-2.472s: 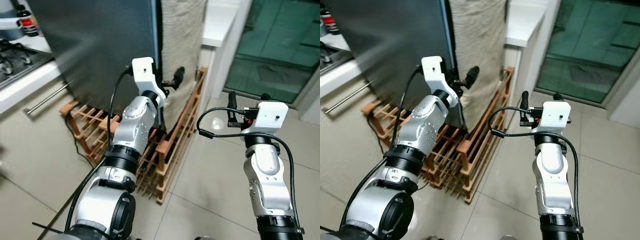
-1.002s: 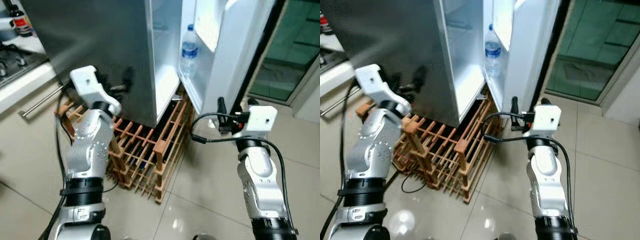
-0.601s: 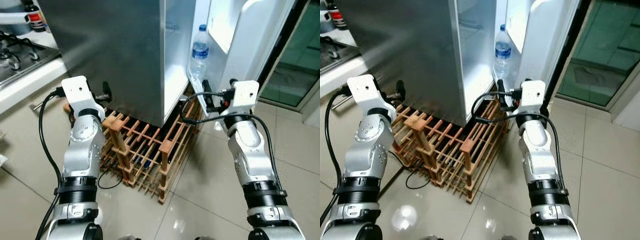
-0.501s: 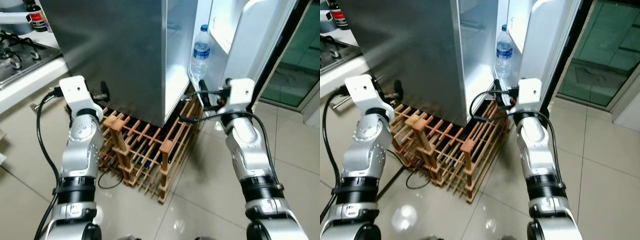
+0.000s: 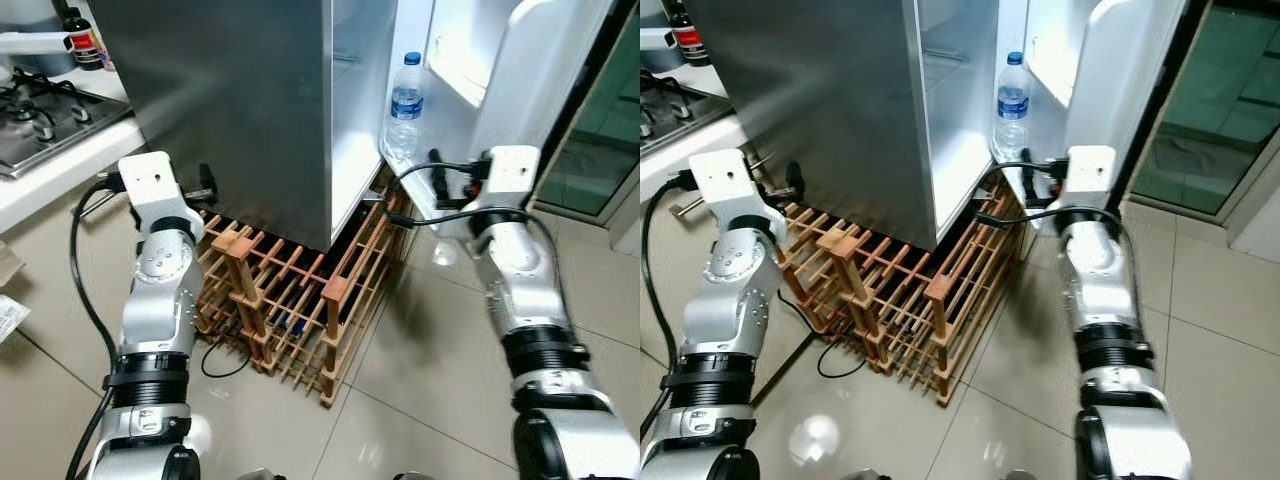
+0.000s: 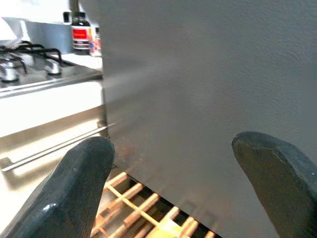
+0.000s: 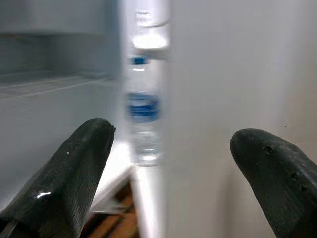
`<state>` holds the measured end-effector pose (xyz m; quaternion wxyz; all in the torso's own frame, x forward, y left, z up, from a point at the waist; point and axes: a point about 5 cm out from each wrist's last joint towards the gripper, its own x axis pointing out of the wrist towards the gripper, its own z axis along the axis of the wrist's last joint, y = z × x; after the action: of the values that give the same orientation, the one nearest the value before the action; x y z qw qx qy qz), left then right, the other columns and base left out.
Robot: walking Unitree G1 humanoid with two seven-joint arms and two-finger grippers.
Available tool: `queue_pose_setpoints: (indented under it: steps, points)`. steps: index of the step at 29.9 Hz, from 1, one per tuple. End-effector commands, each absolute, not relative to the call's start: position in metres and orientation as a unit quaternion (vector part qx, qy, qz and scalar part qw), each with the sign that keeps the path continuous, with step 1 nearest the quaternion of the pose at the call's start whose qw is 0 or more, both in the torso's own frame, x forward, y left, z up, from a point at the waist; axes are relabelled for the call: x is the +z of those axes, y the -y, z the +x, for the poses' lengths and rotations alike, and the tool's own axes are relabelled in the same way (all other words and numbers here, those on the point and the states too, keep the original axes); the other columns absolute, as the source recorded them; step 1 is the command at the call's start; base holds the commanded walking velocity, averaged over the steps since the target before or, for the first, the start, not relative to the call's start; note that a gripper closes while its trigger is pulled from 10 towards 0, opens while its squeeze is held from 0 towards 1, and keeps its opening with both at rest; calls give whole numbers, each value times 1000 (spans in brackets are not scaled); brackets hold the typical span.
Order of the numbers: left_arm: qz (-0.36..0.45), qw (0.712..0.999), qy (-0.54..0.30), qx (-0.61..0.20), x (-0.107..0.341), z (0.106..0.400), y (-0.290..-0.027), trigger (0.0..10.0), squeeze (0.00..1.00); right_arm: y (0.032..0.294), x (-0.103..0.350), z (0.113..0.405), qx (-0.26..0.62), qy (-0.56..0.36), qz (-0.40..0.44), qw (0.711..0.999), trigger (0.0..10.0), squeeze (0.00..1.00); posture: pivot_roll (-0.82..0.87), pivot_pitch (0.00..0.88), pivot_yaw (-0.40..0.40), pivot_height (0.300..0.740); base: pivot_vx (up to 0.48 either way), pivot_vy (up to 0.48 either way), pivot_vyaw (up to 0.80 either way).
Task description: Restocking fridge
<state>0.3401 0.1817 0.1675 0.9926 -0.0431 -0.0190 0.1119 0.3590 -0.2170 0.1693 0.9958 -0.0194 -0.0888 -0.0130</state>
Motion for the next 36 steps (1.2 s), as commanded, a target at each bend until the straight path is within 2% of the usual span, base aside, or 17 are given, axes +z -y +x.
queue_pose_setpoints:
  steps: [1, 3, 5, 8, 10, 12, 13, 15, 17, 18, 21, 24, 28, 32, 36]
  points:
    - [-43, 994, 14, 102, 168, 343, -177, 10000, 0, 231, 167, 352, -39, 91, -26, 995, 10000, 0, -120, 0, 100, 736, 0, 0, 0]
    - [-44, 994, 10, 100, 166, 344, -174, 10000, 0, 236, 168, 347, -44, 95, -36, 994, 10000, 0, -133, 0, 101, 736, 0, 0, 0]
    - [-49, 994, 6, 101, 163, 347, -169, 10000, 0, 230, 172, 335, -27, 111, -65, 991, 10000, 0, -154, 0, 84, 736, 0, 0, 0]
    - [-52, 993, 7, 102, 163, 347, -168, 10000, 0, 229, 174, 331, -24, 114, -74, 990, 10000, 0, -154, 0, 84, 736, 0, 0, 0]
    - [-58, 993, 9, 104, 165, 348, -167, 10000, 0, 241, 174, 325, -48, 110, -94, 988, 10000, 0, -153, 0, 78, 736, 0, 0, 0]
    - [-63, 992, 10, 105, 165, 348, -167, 10000, 0, 266, 170, 315, -84, 96, -131, 983, 10000, 0, -158, 0, 76, 736, 0, 0, 0]
    - [-63, 992, 10, 105, 165, 348, -167, 10000, 0, 266, 170, 315, -84, 96, -131, 983, 10000, 0, -158, 0, 76, 736, 0, 0, 0]
    - [-64, 992, 8, 105, 163, 349, -167, 10000, 0, 285, 168, 306, -116, 88, -151, 978, 10000, 0, -161, 0, 80, 736, 0, 0, 0]
    - [-64, 992, 7, 104, 162, 349, -166, 10000, 0, 289, 169, 305, -123, 87, -150, 977, 10000, 0, -165, 0, 83, 736, 0, 0, 0]
    - [-64, 993, 5, 104, 162, 350, -166, 10000, 0, 282, 172, 307, -112, 94, -141, 979, 10000, 0, -167, 0, 85, 736, 0, 0, 0]
    - [-64, 993, 5, 104, 162, 350, -166, 10000, 0, 282, 172, 307, -112, 94, -141, 979, 10000, 0, -167, 0, 85, 736, 0, 0, 0]
    - [-53, 992, 7, 110, 161, 351, -166, 10000, 0, 237, 172, 327, -42, 90, -66, 993, 10000, 0, -158, 0, 82, 736, 0, 0, 0]
    - [-51, 992, 11, 118, 159, 347, -177, 10000, 0, 218, 173, 332, -33, 94, -3, 995, 10000, 0, -132, 0, 62, 736, 0, 0, 0]
    - [-50, 991, 16, 126, 158, 339, -186, 10000, 0, 202, 166, 329, -15, 90, -5, 996, 10000, 0, -126, 0, 58, 736, 0, 0, 198]
    - [-64, 987, 16, 147, 155, 335, -190, 10000, 0, 182, 160, 329, 11, 84, -9, 996, 10000, 0, -120, 0, 45, 736, 0, -441, 755]
